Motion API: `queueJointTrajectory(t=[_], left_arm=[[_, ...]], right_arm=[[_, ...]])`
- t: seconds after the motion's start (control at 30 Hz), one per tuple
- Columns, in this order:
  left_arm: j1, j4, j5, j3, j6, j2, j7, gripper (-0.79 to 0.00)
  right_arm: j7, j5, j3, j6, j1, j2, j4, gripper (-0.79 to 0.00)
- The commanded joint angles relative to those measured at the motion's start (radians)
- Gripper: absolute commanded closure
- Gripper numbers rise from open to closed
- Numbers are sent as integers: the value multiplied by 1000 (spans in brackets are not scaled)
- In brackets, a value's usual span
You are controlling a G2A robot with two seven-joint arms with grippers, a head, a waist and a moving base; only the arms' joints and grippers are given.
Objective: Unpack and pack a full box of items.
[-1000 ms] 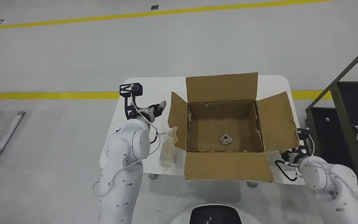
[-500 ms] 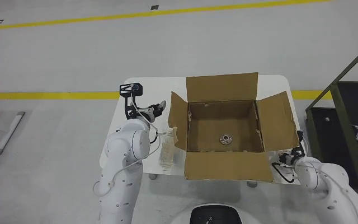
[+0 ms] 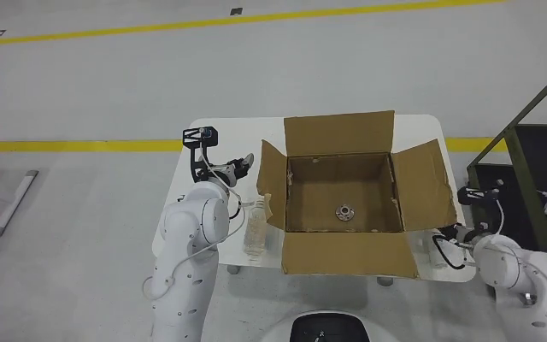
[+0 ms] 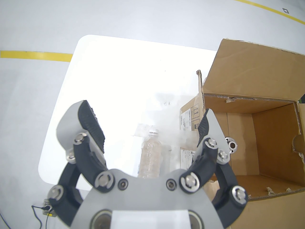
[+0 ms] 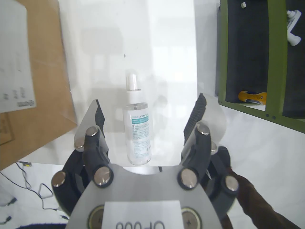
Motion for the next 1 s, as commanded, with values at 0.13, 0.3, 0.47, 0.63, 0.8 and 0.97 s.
queueJointTrajectory(t=[0.13, 0.3, 0.47, 0.63, 0.8, 0.97], left_arm=[[0, 0, 0, 0, 0, 0, 0, -785], [0, 0, 0, 0, 0, 0, 0, -785], [0, 0, 0, 0, 0, 0, 0, -785], [0, 0, 0, 0, 0, 0, 0, -785], [0, 0, 0, 0, 0, 0, 0, -785], [0, 0, 0, 0, 0, 0, 0, -785]], right_arm=[[-194, 281, 173, 96, -71, -15, -180, -314], [-345, 414, 184, 54, -127, -28, -310, 0], [-314, 248, 64, 20, -106, -20, -418, 0], [-216, 84, -135, -10, -14, -13, -405, 0], [-52, -57, -351, 47, 173, -19, -228, 0], [34, -124, -531, 122, 368, -42, 3, 0]])
